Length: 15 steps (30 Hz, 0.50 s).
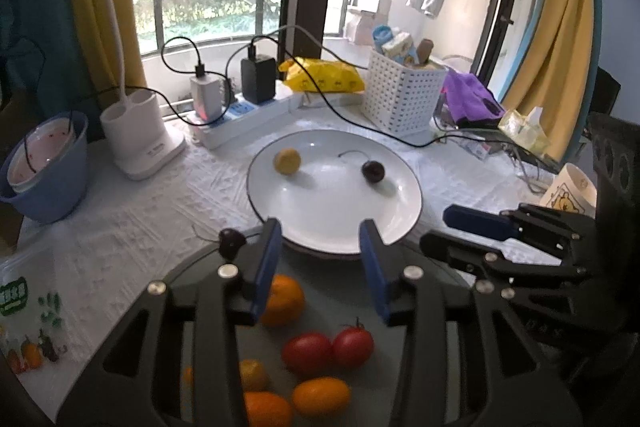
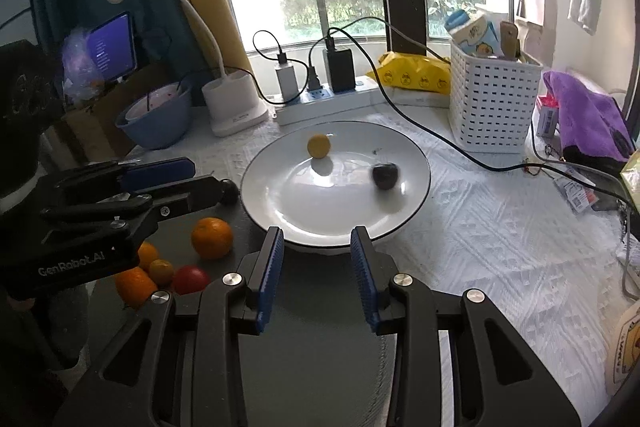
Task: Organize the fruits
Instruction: 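Move both open grippers back over the fruit tray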
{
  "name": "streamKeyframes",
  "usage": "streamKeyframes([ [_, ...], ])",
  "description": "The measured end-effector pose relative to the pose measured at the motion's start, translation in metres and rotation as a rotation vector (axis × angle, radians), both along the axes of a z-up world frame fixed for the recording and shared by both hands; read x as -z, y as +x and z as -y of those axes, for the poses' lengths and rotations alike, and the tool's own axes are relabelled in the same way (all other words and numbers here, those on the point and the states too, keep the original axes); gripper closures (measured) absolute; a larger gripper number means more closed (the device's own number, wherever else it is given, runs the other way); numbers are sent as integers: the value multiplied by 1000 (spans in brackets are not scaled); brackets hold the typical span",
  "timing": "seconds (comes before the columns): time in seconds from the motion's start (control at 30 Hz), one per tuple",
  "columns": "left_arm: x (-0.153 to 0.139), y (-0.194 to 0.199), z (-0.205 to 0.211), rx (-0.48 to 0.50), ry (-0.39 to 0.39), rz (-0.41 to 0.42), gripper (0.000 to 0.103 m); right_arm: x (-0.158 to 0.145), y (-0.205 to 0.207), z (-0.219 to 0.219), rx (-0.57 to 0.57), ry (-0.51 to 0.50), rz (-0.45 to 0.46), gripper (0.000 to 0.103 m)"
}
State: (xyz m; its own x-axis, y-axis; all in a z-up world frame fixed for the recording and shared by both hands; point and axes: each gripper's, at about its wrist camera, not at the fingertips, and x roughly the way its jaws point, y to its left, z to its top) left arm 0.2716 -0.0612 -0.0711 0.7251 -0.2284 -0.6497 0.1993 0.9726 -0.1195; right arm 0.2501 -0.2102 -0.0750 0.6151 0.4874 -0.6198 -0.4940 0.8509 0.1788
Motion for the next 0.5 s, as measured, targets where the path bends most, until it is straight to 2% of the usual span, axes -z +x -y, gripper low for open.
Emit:
streamKeyframes([
  [0.5, -18, -45, -27, -32, -16, 76, 61, -21, -33, -17, -18, -17, 49, 66],
])
